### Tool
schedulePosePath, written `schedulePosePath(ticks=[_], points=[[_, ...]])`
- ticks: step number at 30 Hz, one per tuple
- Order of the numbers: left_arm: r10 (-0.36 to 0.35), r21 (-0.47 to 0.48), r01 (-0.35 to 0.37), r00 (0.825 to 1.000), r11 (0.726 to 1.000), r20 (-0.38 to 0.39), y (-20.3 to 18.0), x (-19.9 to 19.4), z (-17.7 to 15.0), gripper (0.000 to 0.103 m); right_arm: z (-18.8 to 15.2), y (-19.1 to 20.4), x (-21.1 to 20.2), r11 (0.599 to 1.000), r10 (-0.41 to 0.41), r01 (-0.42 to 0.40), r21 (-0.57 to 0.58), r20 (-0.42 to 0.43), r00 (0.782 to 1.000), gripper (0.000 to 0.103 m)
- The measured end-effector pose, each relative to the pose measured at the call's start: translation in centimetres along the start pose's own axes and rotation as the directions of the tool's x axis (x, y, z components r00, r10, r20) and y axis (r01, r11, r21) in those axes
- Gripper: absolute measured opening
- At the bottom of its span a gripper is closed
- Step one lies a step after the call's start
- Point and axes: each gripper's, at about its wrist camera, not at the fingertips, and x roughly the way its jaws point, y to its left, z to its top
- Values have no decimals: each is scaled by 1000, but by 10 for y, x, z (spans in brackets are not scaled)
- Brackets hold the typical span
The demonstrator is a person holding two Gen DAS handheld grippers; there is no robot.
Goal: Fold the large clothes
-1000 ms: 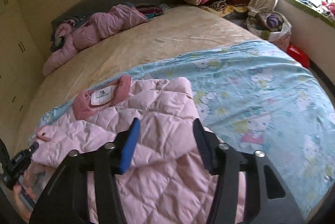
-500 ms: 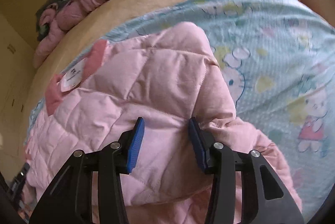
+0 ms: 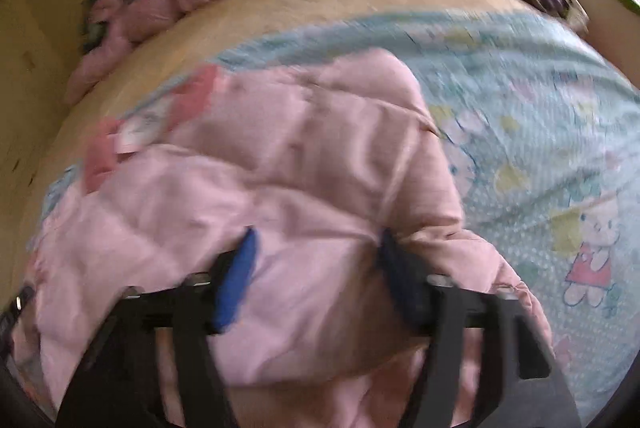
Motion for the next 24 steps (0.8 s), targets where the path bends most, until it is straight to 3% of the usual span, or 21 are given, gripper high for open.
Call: schedulePosePath(ticks=[3,9,13,20,23,24], points=[[-65,13,64,997,998,35,-20,-16,4,35,-9,23,-25,995,62,-55,-87,74,995,85],[-135,86,139,989,987,-57,-59,11,-16,58,-22,51,-15,986,100,-105,-133,-41,994,86],[-89,124,109,984,986,-154,-63,46,-34,70,-33,57,6,983,54,-71,-167,-105,993,94],[-102,103,117,984,988,-146,-56,50,-32,75,-43,66,12,976,20,-38,-213,-84,996,99],[-99,79,110,986,991,-133,-54,39,-29,92,-44,65,4,976,42,-59,-210,-83,996,99],[-97,65,106,988,992,-124,-51,34,-27,94,-44,65,1,976,52,-68,-205,-83,995,99]])
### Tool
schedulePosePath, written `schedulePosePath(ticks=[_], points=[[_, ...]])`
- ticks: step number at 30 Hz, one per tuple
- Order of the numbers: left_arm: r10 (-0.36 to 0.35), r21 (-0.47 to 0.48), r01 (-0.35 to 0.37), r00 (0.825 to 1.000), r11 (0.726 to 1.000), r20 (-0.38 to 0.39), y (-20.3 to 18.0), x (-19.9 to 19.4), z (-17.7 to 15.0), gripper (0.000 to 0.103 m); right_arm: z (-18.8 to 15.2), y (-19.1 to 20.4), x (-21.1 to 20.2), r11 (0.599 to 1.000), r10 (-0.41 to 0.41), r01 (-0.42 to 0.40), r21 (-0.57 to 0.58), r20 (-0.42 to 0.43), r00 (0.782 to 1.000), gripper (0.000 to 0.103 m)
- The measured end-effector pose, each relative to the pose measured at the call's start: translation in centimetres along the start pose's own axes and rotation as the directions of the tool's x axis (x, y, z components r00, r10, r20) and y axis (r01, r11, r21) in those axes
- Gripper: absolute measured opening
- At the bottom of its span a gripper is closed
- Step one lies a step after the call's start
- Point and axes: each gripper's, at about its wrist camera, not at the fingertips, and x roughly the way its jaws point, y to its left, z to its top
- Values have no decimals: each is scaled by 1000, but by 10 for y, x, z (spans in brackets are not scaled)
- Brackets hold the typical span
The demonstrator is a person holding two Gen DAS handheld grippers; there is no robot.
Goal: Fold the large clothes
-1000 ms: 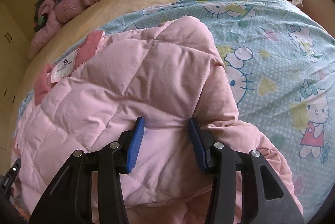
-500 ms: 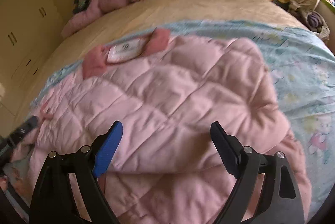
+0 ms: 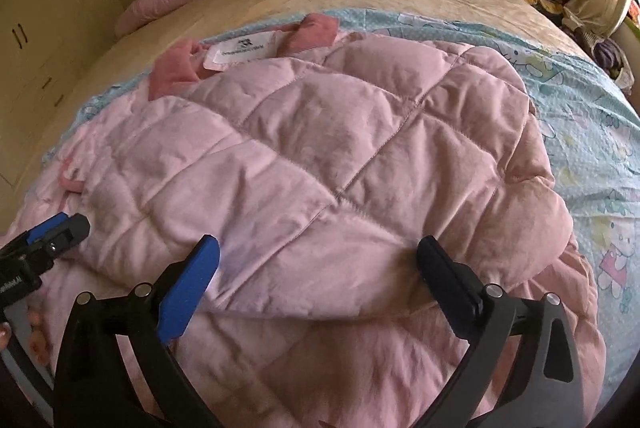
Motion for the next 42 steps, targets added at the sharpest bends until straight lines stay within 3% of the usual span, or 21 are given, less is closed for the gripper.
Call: schedulePosePath(ticks=[13,17,21,31,37,42], points=[[49,-108,-39,995,993,86,33,-57,5,94,-10,39,-65,997,75,-73,-25,108,991,99],[151,-115,-138,981,984,121,45,-72,8,94,-5,59,-81,994,104,-98,-55,130,986,99],[194,-151,-173,971,973,138,63,-83,10,94,1,81,-92,988,145,-135,-80,143,979,99],[254,-283,-206,956,937,146,114,-108,7,94,14,141,-113,968,218,-191,-163,169,961,99],[343,-326,-279,926,903,159,138,-125,5,94,22,180,-120,946,271,-230,-230,167,948,99],[375,-380,-302,917,875,135,163,-130,0,94,23,214,-119,924,308,-257,-283,153,939,99]])
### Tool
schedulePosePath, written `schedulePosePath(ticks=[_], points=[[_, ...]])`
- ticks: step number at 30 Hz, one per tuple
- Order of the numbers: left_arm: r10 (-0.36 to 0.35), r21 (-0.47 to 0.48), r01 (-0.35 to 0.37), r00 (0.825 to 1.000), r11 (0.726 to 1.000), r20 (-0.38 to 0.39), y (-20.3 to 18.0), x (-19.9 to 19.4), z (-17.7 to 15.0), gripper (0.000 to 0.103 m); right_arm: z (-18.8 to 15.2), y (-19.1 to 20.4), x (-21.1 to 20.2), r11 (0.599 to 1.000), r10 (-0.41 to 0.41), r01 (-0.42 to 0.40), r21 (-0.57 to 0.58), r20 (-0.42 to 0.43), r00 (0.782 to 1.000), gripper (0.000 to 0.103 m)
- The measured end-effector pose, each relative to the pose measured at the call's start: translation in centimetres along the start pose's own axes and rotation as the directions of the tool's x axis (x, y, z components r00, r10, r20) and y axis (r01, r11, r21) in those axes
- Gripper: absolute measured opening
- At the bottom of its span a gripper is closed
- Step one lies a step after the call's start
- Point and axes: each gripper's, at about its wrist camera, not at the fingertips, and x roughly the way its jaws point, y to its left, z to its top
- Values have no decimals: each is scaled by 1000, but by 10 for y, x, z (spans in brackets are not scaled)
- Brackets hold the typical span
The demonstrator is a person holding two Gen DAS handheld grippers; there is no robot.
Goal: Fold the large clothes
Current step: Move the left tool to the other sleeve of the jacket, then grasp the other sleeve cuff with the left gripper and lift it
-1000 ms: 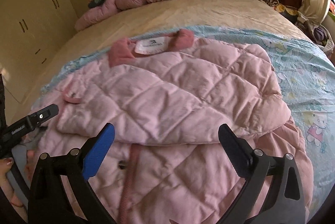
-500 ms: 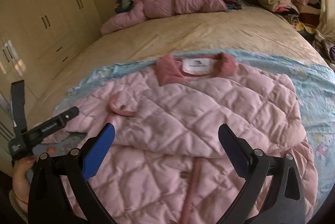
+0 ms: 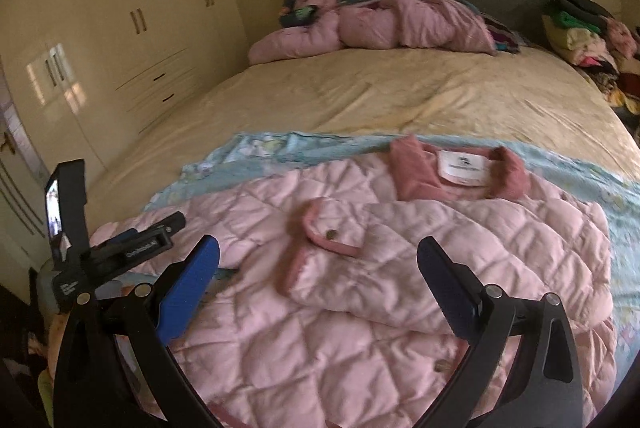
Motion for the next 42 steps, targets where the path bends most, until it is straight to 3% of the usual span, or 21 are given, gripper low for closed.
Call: schedulePosePath(ticks=[6,9,14,19,26,31,37,42], points=[[28,-73,-27,1000,997,2,31,0,4,94,1,34,16,997,52,-52,-55,-15,999,99],[103,-90,-102,995,991,-3,47,3,6,94,-1,51,24,994,78,-80,-75,-30,997,99],[136,-144,-137,991,980,-16,76,7,6,94,-6,75,40,987,122,-127,-98,-61,991,99],[165,-213,-176,984,961,-66,110,20,2,94,-15,95,59,976,180,-192,-103,-114,977,99],[215,-324,-244,969,914,-122,154,31,-9,94,-30,111,77,967,216,-235,-95,-179,960,99],[216,-393,-255,966,884,-141,175,41,-16,94,-34,111,80,966,224,-245,-85,-196,955,99],[128,-493,-195,978,848,-168,200,66,-26,94,-37,99,88,967,242,-254,-32,-216,946,99],[92,-563,-128,991,817,-92,212,63,-27,94,-39,82,91,968,250,-251,25,-228,941,99]])
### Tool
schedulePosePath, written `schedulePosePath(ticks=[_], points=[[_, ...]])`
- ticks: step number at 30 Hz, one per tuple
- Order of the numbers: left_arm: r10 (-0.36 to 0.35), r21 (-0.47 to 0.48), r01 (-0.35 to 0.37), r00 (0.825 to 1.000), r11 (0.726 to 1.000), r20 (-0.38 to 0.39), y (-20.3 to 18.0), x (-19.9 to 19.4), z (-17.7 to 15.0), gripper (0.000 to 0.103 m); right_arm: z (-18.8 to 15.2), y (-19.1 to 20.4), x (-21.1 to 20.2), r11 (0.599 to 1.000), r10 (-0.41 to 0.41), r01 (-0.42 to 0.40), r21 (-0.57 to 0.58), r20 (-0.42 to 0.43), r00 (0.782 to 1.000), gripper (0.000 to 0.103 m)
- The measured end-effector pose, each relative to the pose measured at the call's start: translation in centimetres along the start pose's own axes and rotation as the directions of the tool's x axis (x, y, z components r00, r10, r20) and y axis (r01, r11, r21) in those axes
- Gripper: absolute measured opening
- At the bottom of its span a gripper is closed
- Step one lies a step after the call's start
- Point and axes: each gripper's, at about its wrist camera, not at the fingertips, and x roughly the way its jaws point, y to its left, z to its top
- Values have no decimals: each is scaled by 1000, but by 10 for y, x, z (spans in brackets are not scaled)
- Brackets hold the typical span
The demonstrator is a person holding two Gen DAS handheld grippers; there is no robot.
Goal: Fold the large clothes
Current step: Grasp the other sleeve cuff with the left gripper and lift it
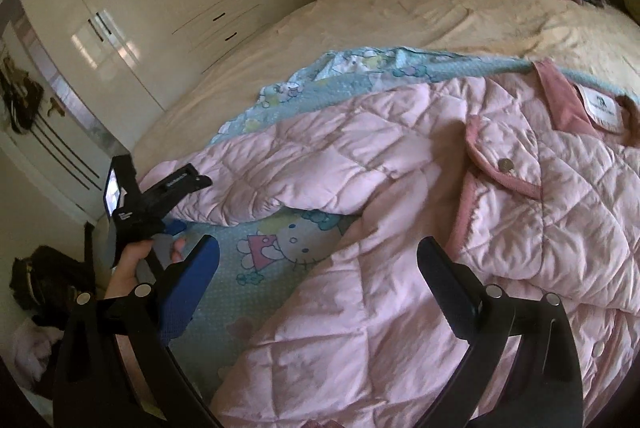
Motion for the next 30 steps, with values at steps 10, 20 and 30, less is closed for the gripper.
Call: schedulePosePath(ticks=[10,20,30], points=[[-179,7,180,977,984,117,-11,-40,11,16,-27,-56,-42,989,-24,13,151,71,997,99],[-375,171,340,890,925,259,-66,-132,7,15,-61,-102,-108,967,-130,89,239,161,978,99],[-522,347,430,818,834,240,-121,-191,-25,14,-81,-147,-149,931,-261,195,308,187,947,99]])
